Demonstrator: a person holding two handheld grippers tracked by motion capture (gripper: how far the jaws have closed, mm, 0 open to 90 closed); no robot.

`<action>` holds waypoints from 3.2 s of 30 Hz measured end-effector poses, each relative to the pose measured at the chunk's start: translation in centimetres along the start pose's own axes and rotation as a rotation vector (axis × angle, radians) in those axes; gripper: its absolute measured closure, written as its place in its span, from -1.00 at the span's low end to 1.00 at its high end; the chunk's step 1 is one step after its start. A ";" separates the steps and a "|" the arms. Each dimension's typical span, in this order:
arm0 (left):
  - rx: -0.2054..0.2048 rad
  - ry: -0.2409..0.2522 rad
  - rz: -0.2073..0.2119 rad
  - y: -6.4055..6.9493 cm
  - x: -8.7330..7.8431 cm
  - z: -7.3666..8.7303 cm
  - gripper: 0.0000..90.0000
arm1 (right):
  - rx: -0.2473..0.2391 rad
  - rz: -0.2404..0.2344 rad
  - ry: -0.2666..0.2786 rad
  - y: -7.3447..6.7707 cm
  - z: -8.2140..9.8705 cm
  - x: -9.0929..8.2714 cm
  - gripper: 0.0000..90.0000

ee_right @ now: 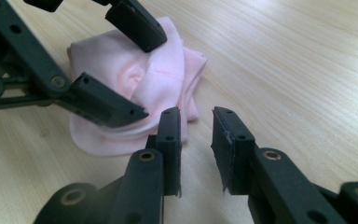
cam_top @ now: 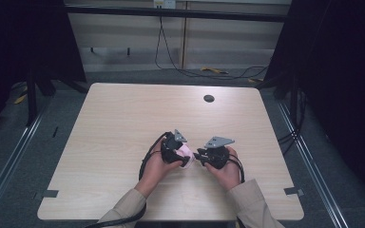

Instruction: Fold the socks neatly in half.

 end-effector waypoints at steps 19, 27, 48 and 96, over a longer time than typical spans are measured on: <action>0.001 0.039 0.038 -1.2 -3.3 -0.5 -0.65 | 0.034 0.023 0.014 0.6 -0.2 -0.3 0.17; -0.066 0.048 -0.051 -4.1 -3.7 0.5 -0.48 | 0.028 0.002 0.048 -1.0 -1.7 0.0 0.00; -0.044 0.002 -0.075 -3.6 -2.6 2.1 -0.43 | -0.070 0.060 -0.055 -0.8 0.3 0.5 0.05; -0.193 0.043 -0.021 -7.5 -9.3 7.5 -0.66 | 0.084 0.002 -0.027 1.3 2.4 -3.5 -0.54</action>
Point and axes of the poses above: each handheld gripper's, and its own axes: x roughly forward along the jaws, z roughly out of its underside, y roughly to its right, the point moved 10 cm from there along x, roughly forward along the jaws, and after that the axes turned 2 degrees about -x, right-handed, at the moved point
